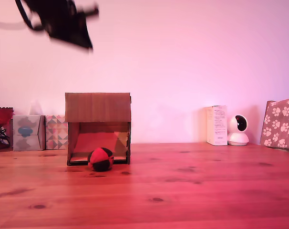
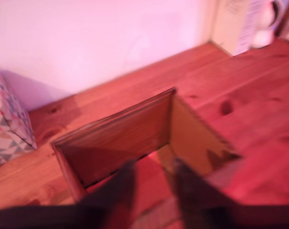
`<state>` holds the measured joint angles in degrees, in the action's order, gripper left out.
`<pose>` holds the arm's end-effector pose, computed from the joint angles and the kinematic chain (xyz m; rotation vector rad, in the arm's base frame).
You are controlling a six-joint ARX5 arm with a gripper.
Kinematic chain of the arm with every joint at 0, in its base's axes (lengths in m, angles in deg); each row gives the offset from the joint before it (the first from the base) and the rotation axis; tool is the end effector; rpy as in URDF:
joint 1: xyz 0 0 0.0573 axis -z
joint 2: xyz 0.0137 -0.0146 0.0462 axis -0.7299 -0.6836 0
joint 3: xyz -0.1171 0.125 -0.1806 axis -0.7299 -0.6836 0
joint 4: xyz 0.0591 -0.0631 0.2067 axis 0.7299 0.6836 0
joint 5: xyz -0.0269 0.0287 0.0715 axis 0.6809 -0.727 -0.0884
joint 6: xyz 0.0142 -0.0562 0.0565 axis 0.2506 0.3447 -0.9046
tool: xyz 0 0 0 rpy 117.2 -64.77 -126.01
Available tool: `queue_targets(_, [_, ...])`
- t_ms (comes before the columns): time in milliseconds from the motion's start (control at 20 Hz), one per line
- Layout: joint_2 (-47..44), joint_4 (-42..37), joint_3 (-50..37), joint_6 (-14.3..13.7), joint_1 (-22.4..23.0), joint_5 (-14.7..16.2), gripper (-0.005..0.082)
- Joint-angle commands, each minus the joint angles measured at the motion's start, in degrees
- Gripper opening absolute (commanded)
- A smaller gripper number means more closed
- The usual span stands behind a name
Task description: Drop the footbag into the cardboard dice tower
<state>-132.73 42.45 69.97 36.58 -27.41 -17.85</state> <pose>0.3299 -0.1252 0.3231 0.0832 0.3446 -0.4633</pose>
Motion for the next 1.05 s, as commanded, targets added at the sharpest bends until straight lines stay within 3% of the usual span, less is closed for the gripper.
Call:
queue_targets(0, [1.0,-1.6,-6.4,0.2,0.1,0.7,-0.0020])
queue_targets(200, [8.3,-10.1,-20.5,4.2,0.2,2.4,-0.0020])
queue_targets(450, [15.4,-14.1,-32.9,6.4,1.2,3.2,-0.0020])
queue_targets(1000, [16.1,-9.3,-34.3,6.7,1.9,3.2,-0.0019])
